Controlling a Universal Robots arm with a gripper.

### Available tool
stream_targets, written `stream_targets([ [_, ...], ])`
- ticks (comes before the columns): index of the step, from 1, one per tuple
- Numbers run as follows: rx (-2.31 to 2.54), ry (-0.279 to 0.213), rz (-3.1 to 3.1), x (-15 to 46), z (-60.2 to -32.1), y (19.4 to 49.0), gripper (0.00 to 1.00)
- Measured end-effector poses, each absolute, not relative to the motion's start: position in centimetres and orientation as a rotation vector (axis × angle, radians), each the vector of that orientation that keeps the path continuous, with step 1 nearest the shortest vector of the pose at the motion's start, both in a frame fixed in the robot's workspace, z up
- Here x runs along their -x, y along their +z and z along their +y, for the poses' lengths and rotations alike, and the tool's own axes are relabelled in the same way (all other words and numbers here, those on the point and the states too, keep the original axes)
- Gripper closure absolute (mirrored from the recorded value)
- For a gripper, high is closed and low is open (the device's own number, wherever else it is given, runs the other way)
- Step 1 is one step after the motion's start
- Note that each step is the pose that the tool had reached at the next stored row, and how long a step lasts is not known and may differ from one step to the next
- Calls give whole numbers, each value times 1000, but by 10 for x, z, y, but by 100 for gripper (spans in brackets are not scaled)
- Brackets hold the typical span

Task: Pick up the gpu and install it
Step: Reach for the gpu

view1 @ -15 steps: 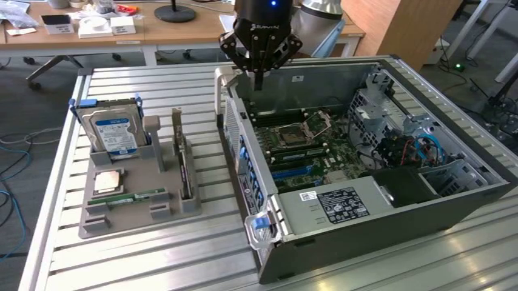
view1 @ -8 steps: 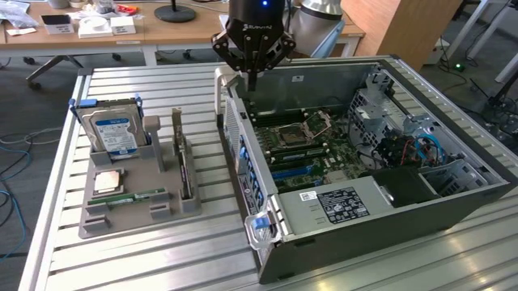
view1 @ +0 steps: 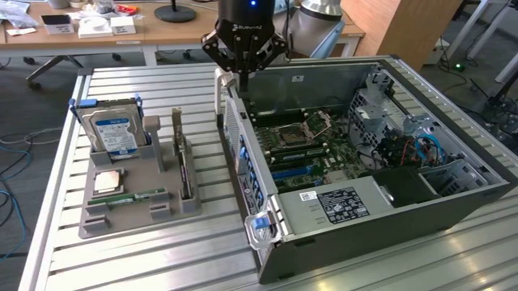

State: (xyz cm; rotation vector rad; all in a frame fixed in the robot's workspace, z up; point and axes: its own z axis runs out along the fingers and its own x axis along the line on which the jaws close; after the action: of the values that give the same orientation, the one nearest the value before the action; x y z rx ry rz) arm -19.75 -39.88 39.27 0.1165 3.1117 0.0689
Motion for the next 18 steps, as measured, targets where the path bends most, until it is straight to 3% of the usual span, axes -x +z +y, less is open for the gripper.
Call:
stream_targets([
  [18,-116,69,3109,234,-399,392,89],
])
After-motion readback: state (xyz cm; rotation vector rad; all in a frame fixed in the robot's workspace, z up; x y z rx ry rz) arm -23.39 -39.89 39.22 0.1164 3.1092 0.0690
